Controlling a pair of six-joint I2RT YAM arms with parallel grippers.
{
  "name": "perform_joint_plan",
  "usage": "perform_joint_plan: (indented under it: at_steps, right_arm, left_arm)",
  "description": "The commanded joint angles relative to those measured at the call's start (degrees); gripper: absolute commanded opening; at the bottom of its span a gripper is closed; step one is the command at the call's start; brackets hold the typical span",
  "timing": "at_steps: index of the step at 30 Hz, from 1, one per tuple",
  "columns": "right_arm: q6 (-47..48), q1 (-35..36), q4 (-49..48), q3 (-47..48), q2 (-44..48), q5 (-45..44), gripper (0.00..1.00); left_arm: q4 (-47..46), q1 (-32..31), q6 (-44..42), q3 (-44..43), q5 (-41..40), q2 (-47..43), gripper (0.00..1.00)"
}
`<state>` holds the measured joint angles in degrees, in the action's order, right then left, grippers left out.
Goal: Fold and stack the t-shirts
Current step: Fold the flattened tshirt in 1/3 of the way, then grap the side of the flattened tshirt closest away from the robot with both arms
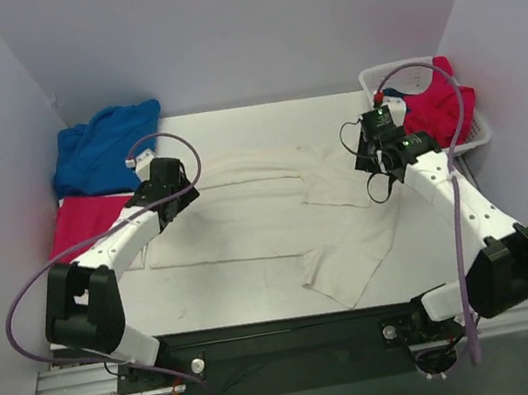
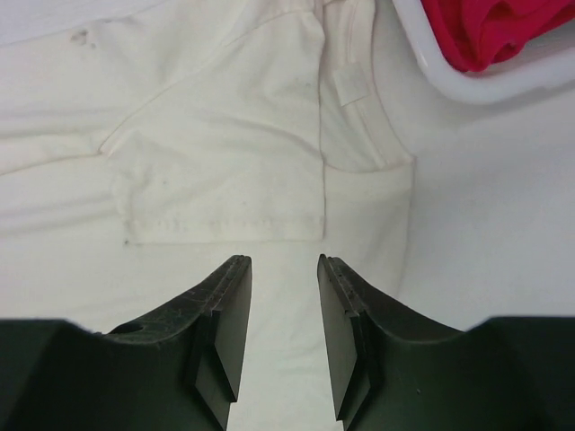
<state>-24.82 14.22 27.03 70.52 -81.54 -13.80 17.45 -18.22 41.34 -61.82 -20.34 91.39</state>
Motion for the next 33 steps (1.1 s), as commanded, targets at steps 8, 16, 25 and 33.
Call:
perform_joint_plan:
  at_steps: [8,16,25,33]
  right_arm:
    - [-6.9,7.3,-1.5,-20.7,14.6,-0.1,0.36]
    - [-9.0,10.2,-3.4,-25.2,14.0,1.6,0.35]
    - [-8.7,10.8,-3.6,-25.4,11.8,1.7,0.34]
    - [-9.3,11.2,-3.4,-25.0,9.6,1.8,0.33]
  left_arm:
    - [2.2,-1.5,10.5,21.4,-14.5,-17.7,0.74]
    - [11.4,1.2,15.3,21.2,-20.5,-16.5,0.74]
    - [5.1,7.8,12.9,27.8,-10.3,-17.7,0.72]
    - [0.3,11.4,10.8,31.1,-5.5,-16.3,0.62]
